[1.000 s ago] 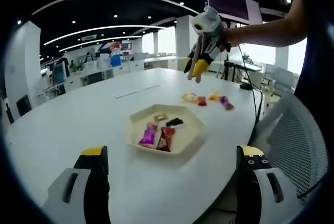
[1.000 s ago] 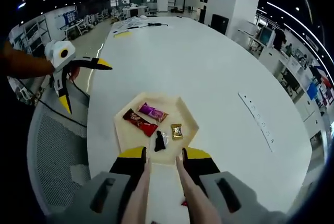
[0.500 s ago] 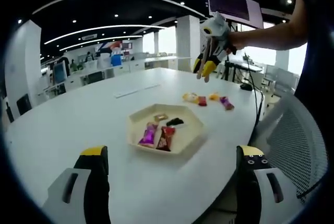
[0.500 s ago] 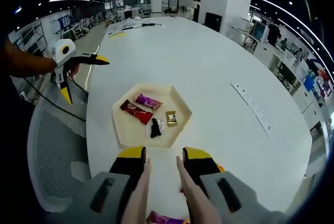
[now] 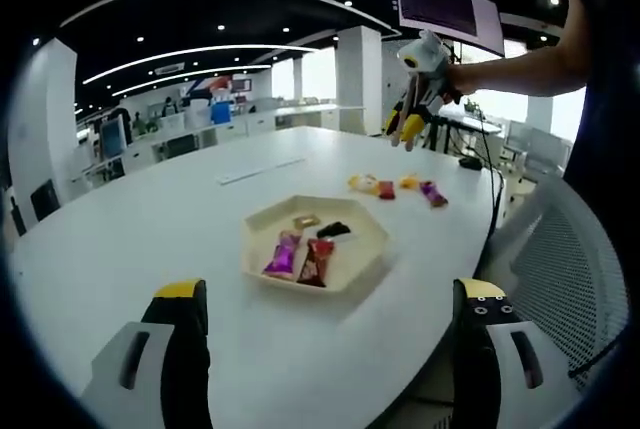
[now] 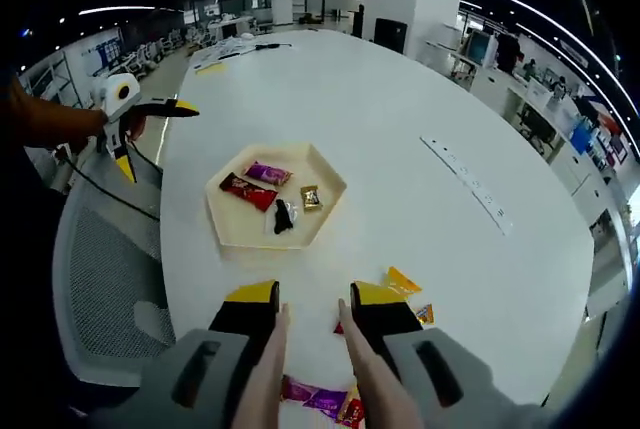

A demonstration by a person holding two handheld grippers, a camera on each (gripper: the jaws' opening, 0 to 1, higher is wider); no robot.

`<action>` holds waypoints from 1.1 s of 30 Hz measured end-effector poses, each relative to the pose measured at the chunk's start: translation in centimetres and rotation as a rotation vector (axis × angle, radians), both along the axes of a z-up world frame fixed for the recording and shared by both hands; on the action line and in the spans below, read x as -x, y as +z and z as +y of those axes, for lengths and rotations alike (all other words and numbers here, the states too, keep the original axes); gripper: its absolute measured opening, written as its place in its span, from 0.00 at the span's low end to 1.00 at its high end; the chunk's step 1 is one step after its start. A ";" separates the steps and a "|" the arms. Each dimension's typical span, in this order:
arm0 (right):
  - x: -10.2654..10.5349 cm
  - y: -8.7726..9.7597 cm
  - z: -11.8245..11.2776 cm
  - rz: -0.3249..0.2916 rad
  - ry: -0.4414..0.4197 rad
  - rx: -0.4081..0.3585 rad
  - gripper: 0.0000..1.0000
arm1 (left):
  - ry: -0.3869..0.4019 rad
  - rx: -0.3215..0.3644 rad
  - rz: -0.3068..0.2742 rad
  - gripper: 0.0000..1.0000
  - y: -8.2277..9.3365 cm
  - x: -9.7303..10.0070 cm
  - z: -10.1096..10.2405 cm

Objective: Place the target food into the container with the food tongs after gripping and lifting it, then release it inside without dropping or visibly crushing the food.

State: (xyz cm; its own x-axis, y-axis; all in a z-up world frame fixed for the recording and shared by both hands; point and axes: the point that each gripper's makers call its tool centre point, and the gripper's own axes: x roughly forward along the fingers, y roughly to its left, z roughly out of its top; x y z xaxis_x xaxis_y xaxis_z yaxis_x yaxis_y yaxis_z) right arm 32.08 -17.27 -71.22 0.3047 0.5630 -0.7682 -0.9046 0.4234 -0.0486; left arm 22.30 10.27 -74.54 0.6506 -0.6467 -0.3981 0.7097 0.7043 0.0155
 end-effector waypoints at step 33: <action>2.4 -1.6 -7.7 -0.014 0.001 0.039 0.28 | 0.009 -0.004 0.015 0.99 -0.2 -0.1 0.1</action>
